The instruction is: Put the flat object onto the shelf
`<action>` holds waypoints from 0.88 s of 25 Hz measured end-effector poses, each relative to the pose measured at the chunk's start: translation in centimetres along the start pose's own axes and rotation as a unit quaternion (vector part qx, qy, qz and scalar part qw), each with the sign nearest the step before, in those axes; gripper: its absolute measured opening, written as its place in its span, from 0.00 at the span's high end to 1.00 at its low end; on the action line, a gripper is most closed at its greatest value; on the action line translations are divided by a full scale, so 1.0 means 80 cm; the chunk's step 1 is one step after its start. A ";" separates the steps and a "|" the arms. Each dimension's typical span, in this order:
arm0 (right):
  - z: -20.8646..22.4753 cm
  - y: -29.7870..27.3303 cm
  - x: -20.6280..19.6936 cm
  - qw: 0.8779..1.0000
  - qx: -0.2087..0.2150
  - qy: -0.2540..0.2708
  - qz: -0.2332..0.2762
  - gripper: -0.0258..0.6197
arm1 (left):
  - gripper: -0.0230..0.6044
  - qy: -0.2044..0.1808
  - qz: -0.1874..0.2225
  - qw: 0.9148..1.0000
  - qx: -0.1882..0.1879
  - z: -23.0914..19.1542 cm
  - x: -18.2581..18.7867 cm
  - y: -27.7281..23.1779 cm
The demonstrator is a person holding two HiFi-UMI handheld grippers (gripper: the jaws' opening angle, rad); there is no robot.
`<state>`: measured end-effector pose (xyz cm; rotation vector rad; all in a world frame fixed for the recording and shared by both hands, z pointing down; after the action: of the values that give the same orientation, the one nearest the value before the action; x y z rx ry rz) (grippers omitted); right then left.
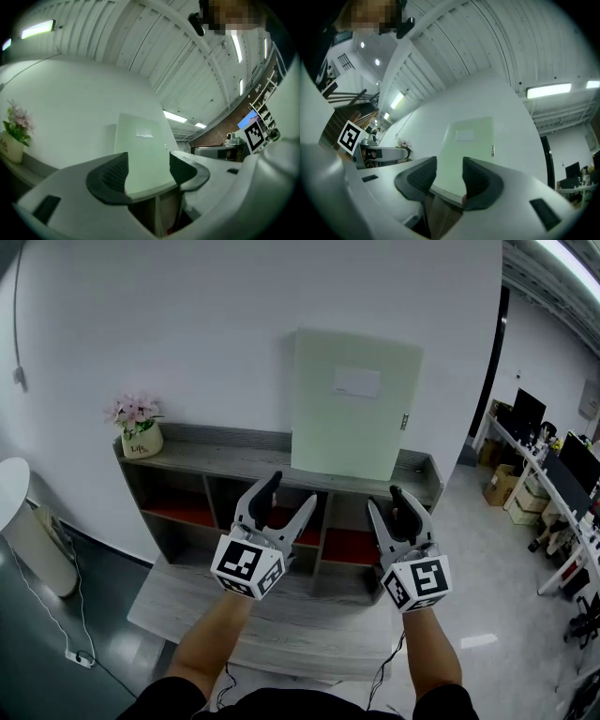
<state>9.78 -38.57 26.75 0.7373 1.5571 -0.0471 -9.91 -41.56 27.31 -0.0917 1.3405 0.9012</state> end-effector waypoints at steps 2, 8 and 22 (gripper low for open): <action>-0.006 0.016 0.000 1.000 -0.001 -0.006 0.013 0.75 | 0.61 0.002 -0.003 1.000 0.009 0.008 -0.004 0.017; -0.027 0.053 -0.021 0.998 -0.022 -0.051 0.015 0.89 | 0.92 0.016 -0.007 0.999 0.033 0.011 -0.017 0.058; -0.070 0.081 -0.084 0.997 -0.047 -0.042 -0.041 0.92 | 0.95 0.031 -0.054 0.997 0.040 0.040 -0.061 0.101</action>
<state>7.52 -33.79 36.26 0.5904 1.4975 -0.0648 -12.08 -36.87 35.86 -0.1294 1.4134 0.7576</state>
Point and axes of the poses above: the fingertips, and each gripper's own axes: y backward along the fingers, z to its right, x out of its top, the point moved 5 cm from there along y, backward along the fingers, and after that the axes turned 7 degrees about -y, right-handed, at the moved point
